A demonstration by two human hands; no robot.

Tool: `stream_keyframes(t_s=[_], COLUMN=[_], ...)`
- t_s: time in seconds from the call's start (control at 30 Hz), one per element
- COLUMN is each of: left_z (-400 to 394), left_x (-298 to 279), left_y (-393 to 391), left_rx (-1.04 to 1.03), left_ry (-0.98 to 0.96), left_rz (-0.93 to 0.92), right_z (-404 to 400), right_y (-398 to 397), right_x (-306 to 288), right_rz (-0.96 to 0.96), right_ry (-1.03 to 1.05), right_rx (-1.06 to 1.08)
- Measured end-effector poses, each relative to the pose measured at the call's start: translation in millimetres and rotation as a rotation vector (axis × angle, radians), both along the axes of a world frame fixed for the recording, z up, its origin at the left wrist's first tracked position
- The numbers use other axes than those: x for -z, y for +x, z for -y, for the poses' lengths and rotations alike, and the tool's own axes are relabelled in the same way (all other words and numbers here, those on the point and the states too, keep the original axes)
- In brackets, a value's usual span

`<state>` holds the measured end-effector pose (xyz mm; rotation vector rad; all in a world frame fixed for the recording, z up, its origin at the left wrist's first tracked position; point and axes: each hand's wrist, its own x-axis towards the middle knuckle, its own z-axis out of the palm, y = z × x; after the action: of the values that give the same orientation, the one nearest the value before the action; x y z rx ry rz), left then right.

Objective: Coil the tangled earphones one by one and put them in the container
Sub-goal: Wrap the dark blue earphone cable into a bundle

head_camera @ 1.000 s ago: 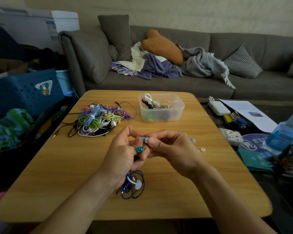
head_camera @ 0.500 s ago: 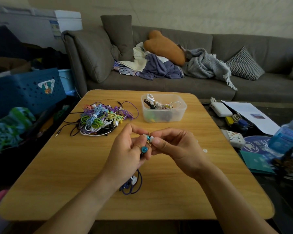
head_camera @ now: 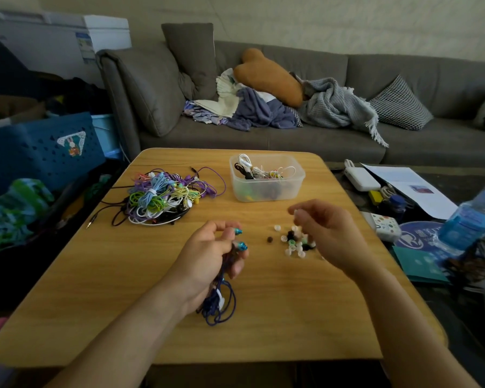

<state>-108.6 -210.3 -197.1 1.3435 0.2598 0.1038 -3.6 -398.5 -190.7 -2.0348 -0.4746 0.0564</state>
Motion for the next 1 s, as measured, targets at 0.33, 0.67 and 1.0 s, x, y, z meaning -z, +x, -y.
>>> stream_keyframes(t_s=[0.33,0.67,1.0], left_z=[6,13,13], left_x=[4,8,9], left_y=[7,9,12], left_rx=[0.075,0.065,0.079], left_ry=[0.043,0.067,0.053], left_rz=[-0.013,0.012,-0.012], right_z=[42,40,30], right_y=[26,38,48], right_x=[10,22,17], right_rz=[0.127,0.073,0.121], right_ry=[-0.473,-0.592,-0.558], right_rx=[0.164,0.142,0.199])
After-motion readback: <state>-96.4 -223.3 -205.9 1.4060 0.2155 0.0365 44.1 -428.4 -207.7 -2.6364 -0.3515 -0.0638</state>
